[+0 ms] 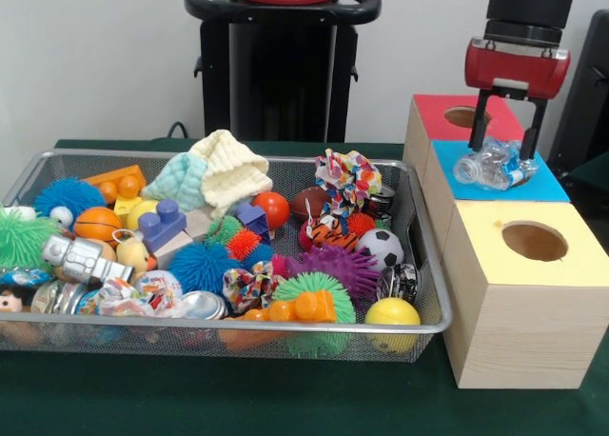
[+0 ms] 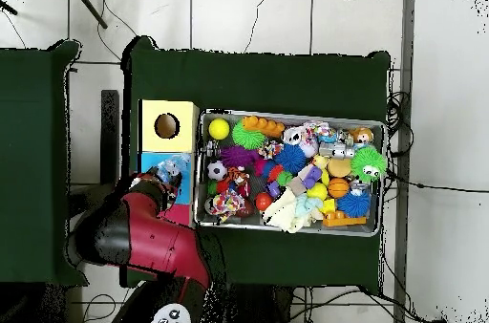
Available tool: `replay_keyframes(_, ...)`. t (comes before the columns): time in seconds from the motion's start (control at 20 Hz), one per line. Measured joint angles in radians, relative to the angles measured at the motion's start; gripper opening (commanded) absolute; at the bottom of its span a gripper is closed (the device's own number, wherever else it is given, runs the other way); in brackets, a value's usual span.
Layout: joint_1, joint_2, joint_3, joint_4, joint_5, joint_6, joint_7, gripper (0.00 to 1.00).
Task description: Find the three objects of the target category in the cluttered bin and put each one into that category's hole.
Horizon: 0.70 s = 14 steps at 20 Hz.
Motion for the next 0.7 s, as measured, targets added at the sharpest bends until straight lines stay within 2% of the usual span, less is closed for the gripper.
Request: replay_keyframes(0.7, 0.009, 0.0, 0.0, 0.0, 0.002, 0.0, 0.0, 1.0)
